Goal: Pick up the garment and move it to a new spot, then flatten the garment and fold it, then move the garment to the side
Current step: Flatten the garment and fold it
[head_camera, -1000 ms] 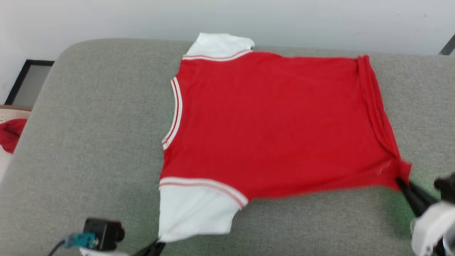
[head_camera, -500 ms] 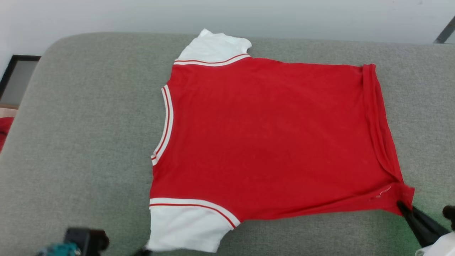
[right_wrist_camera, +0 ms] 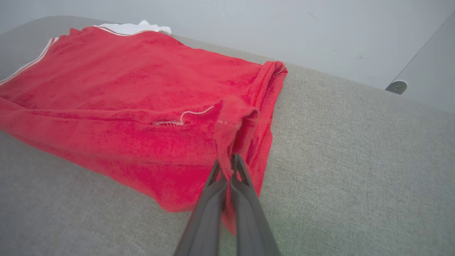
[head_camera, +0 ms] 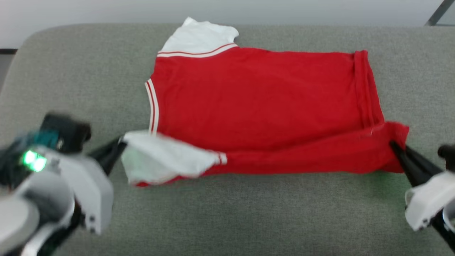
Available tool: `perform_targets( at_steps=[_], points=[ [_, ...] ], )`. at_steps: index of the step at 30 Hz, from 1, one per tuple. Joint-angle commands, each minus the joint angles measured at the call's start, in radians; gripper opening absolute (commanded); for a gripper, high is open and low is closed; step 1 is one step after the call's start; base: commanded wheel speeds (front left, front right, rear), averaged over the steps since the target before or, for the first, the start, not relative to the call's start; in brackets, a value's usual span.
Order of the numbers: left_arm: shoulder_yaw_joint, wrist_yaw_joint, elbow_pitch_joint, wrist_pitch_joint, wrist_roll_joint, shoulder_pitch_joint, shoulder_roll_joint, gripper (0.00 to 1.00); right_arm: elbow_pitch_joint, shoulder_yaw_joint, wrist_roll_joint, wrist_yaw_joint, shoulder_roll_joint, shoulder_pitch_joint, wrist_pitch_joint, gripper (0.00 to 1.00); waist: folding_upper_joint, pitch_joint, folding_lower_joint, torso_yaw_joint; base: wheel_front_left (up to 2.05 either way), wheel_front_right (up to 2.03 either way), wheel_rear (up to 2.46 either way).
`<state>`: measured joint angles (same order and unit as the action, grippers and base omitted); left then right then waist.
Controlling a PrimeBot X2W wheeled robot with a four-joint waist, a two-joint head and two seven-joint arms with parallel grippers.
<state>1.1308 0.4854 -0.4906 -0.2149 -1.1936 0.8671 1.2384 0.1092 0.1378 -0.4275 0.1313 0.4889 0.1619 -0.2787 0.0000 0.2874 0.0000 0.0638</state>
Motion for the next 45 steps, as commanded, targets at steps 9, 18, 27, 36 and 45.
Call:
perform_targets(
  at_steps=[9,18,27,36,45],
  points=[
    [0.021,-0.195,0.308,-0.143,0.085,0.189,-0.182,0.00,-0.122,0.002,0.053,-0.001,-0.040,0.145,-0.054,0.00,0.0000,0.070,0.0000,0.000,0.00,0.00,0.00],
    [0.057,-0.325,0.570,-0.195,0.032,0.205,-0.338,0.00,-0.186,0.041,0.036,-0.001,-0.052,0.209,-0.099,0.00,0.0000,0.106,0.0000,-0.001,0.00,0.00,0.00],
    [0.039,-0.358,0.670,-0.179,-0.031,0.189,-0.392,0.51,-0.190,0.044,0.018,-0.001,-0.043,0.230,-0.162,0.11,0.0000,0.092,0.0000,0.001,0.00,0.00,0.00],
    [-0.001,-0.307,0.619,-0.127,-0.060,0.159,-0.366,1.00,-0.172,0.038,0.013,-0.001,-0.029,0.237,-0.222,1.00,0.0000,0.028,0.0000,0.012,0.00,0.00,0.00],
    [-0.041,-0.221,0.518,-0.149,-0.170,0.093,-0.313,1.00,-0.118,-0.026,0.025,-0.001,-0.090,0.228,-0.183,1.00,0.0000,-0.034,0.0000,-0.004,0.00,0.00,0.00]
  ],
)
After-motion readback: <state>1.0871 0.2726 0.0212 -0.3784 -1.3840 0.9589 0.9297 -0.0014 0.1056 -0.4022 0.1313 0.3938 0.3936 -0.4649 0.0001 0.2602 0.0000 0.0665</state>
